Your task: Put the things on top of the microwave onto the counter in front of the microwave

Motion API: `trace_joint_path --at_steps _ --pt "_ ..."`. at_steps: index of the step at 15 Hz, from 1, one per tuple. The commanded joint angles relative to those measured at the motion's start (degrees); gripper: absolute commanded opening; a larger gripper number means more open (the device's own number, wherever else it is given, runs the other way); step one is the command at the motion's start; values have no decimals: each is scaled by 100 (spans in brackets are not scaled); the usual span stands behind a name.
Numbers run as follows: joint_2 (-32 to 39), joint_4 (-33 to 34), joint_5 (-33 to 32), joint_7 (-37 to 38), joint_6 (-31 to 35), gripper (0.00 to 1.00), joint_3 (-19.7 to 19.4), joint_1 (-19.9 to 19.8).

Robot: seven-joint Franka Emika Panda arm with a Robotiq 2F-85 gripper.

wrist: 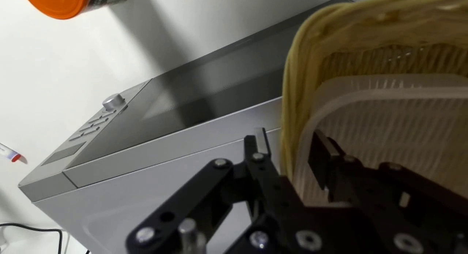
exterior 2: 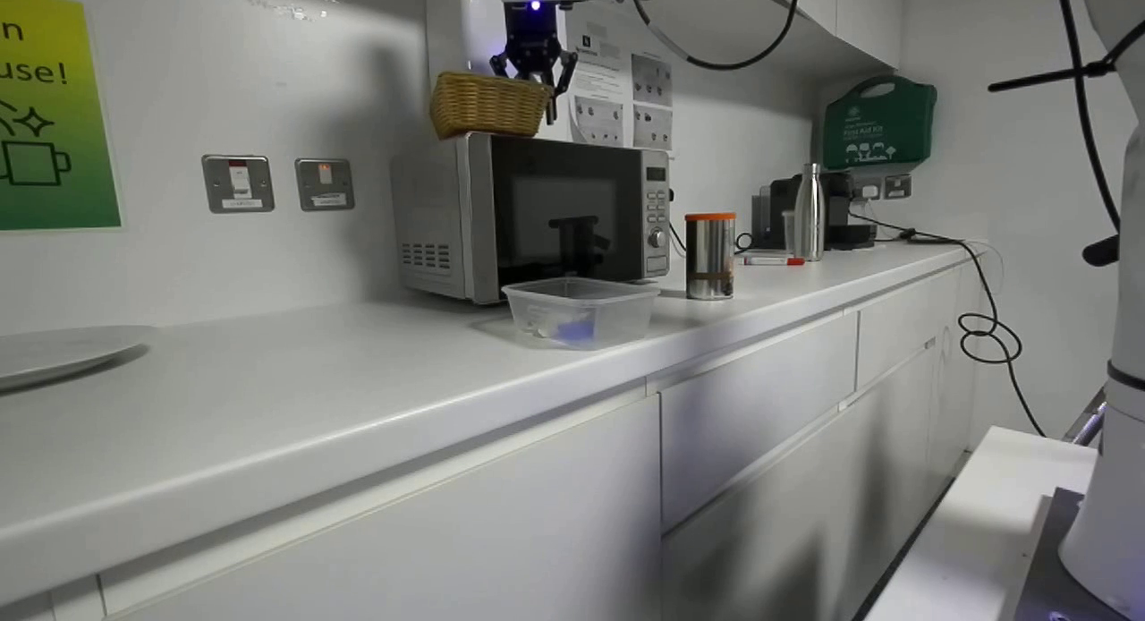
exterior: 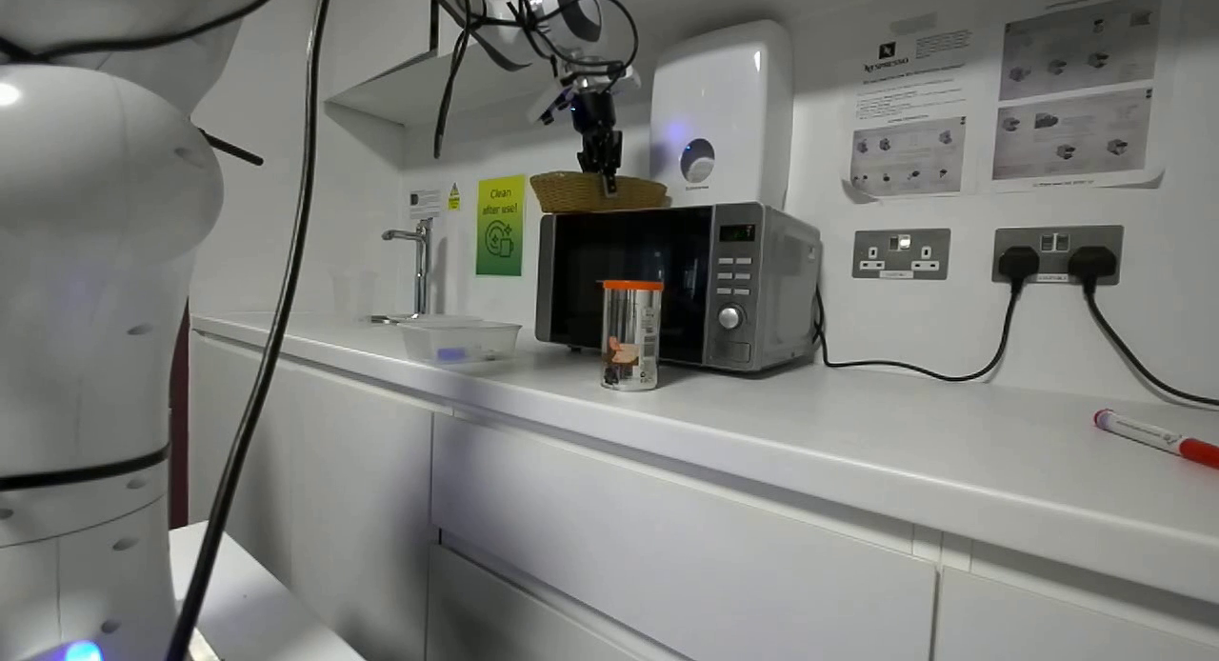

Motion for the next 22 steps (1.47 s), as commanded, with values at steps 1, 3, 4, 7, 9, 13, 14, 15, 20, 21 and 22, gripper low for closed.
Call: trace_joint_path --at_steps 1,3,4,7,9,13,14,15,20,21,22 --pt "49 236 -120 18 -227 5 -52 -2" --pt "10 221 -110 11 -217 0 -73 -24" --pt "-14 231 -92 2 -214 3 -89 -33" --pt "-236 53 -84 -22 -153 3 -139 -57" --pt "-472 -221 -43 -40 -84 3 -169 -80" --pt "-1029 -1134 140 -59 24 3 -197 -164" --pt "-1196 -1456 171 -64 72 3 -194 -176" --pt "-1345 -1711 189 -71 93 3 -192 -180" --pt "-2037 -2616 239 -104 130 3 -148 -169" --pt "-2158 -2715 247 -119 108 3 -133 -178" --pt "-2278 -2827 236 -121 115 3 -116 -188"
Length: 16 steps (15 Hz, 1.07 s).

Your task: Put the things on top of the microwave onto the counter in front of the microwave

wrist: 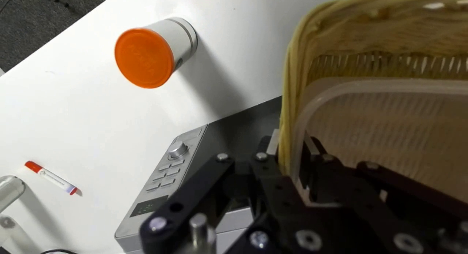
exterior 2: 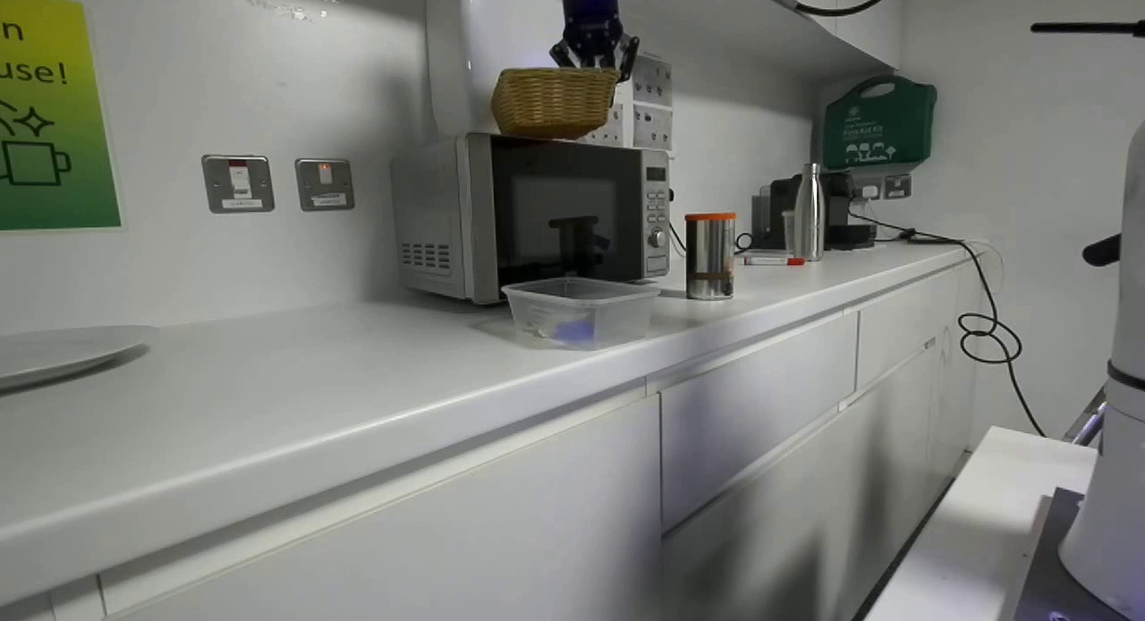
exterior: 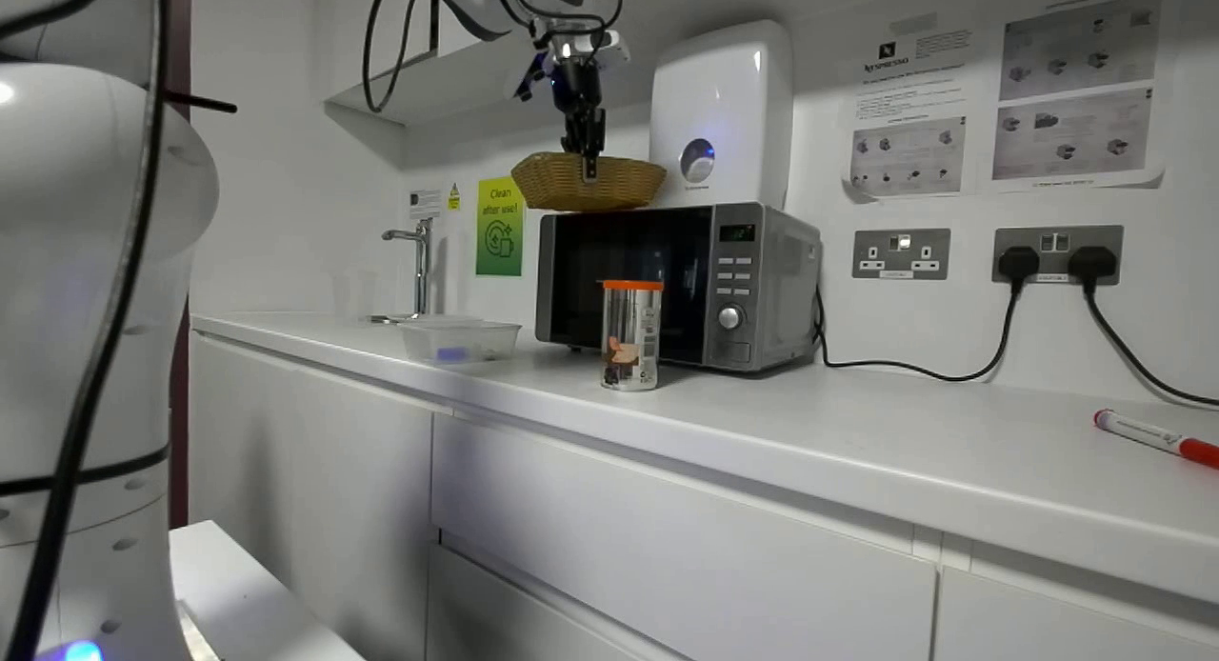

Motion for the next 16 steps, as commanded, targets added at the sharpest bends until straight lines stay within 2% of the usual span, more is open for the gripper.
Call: trace_joint_path --at_steps 1,16 --pt "-640 -769 84 -111 81 3 72 -66" --pt "-1793 -2249 253 -141 54 3 229 -156"
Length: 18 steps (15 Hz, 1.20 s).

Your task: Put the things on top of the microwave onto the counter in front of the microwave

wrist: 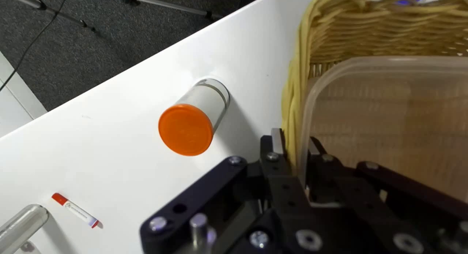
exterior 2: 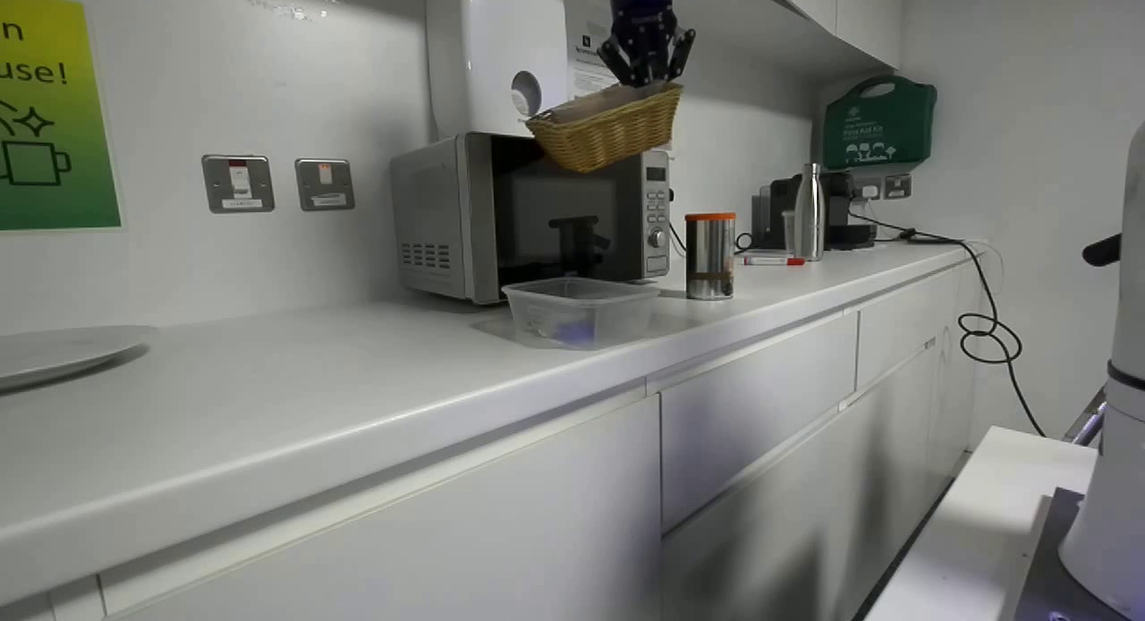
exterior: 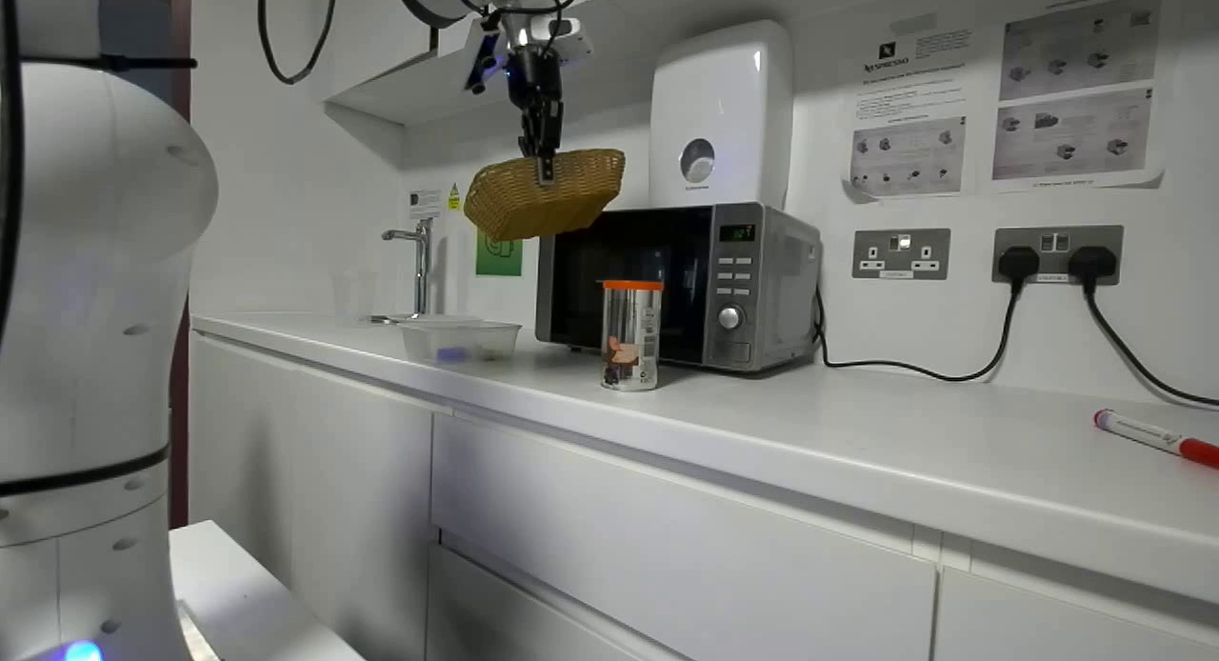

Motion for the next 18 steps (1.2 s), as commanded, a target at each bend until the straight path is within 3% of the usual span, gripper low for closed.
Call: trace_joint_path --at_steps 1,10,18 --pt "-387 -507 190 -134 44 3 102 -143" --pt "-656 -1034 277 -154 113 3 127 -164" --pt "-614 -1705 142 -228 1083 3 103 -247"
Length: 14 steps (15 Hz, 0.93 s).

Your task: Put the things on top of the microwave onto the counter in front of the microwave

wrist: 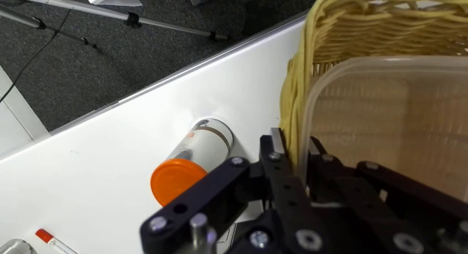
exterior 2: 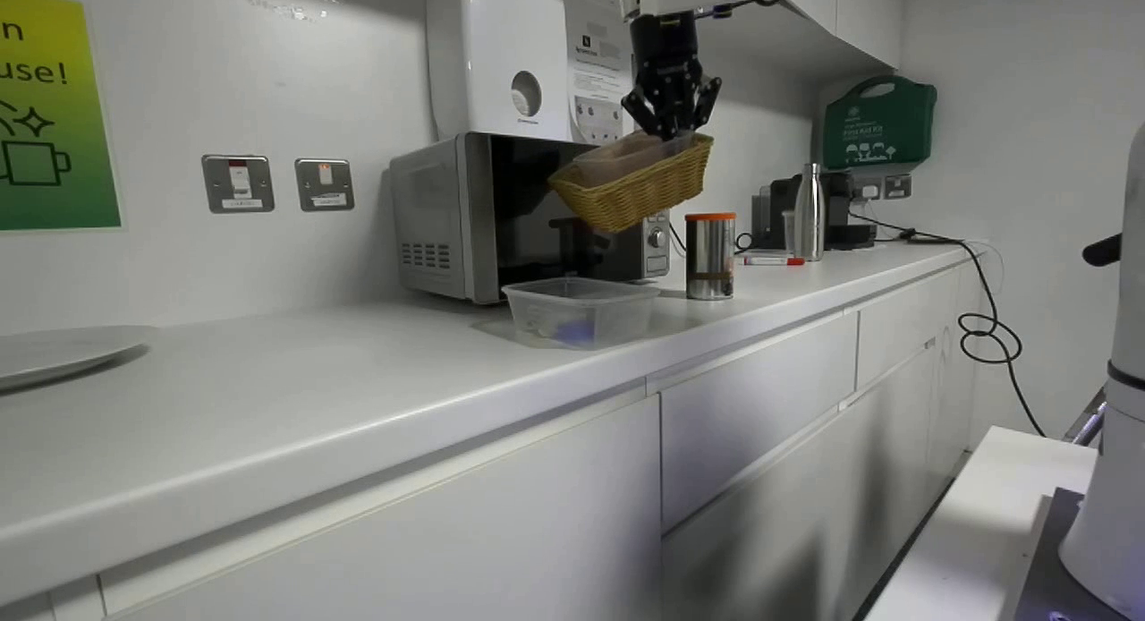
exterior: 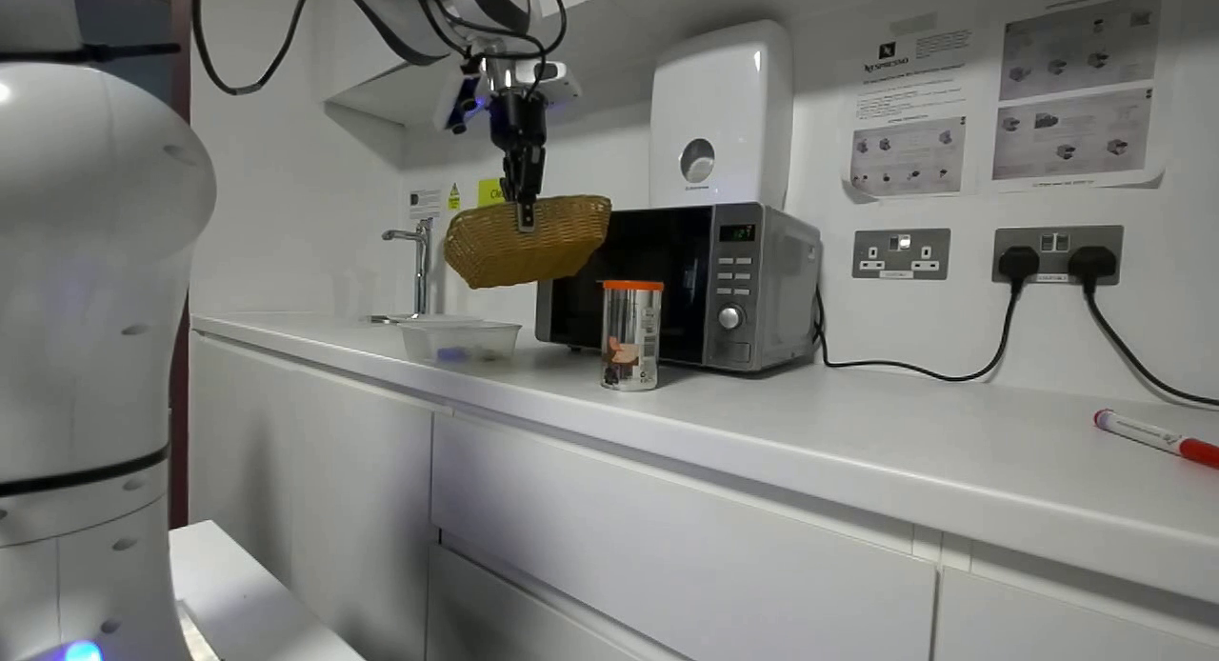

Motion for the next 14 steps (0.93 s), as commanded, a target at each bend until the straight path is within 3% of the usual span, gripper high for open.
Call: trace_joint_path --at_steps 1,14 --pt "-120 -380 2 -246 520 3 60 -220" --pt "-145 -993 35 -631 773 3 67 -372"
